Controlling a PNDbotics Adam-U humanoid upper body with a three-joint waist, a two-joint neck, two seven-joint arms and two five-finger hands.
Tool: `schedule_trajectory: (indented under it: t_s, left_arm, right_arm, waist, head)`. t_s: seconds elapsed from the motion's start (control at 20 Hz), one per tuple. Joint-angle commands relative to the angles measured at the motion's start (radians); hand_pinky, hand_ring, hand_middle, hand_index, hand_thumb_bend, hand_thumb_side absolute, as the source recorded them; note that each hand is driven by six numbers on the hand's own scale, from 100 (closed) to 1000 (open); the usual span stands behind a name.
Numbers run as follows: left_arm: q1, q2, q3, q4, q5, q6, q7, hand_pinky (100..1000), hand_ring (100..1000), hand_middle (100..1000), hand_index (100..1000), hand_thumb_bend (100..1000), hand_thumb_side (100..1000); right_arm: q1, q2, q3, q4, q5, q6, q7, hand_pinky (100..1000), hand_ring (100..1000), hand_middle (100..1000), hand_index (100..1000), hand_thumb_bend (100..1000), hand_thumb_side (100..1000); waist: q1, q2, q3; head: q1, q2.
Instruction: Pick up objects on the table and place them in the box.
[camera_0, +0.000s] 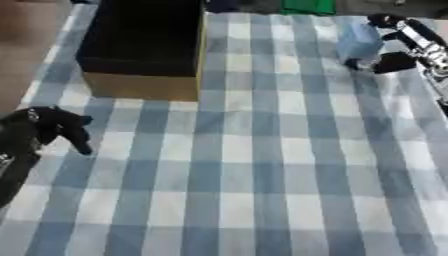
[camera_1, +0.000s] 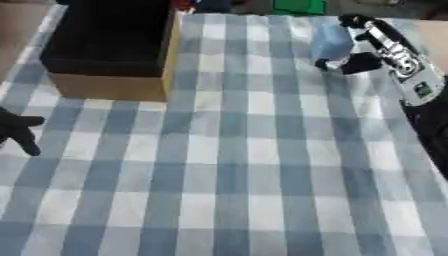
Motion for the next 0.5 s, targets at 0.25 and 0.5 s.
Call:
schedule_trajectory:
  t_s: [0.25, 0.5]
  left_arm:
    - [-0.006, 0.014, -0.003, -0.020, -0.005, -0.006, -0.001, 893, 528, 548, 745, 173, 894]
    - [-0.008, 0.012, -0.004, -0.017, -0.004, -0.001, -0.002, 893, 528, 548, 745, 176, 892]
  right_arm:
    - [-0.009, -0.038, -0.005, 0.000, 0.026, 0.013, -0.013, 795, 910, 691, 854, 460, 107]
    - [-0.007, -0.032, -0.008, -0.008, 0.033, 0.015, -0.054, 687, 817, 465, 679, 412, 100]
  waist:
    - [0.004, -0.014, -0.008]
    - [-0.002, -0.017, -0.018]
  head:
    - [-0.002, -0.011]
    - [-0.001, -0.012]
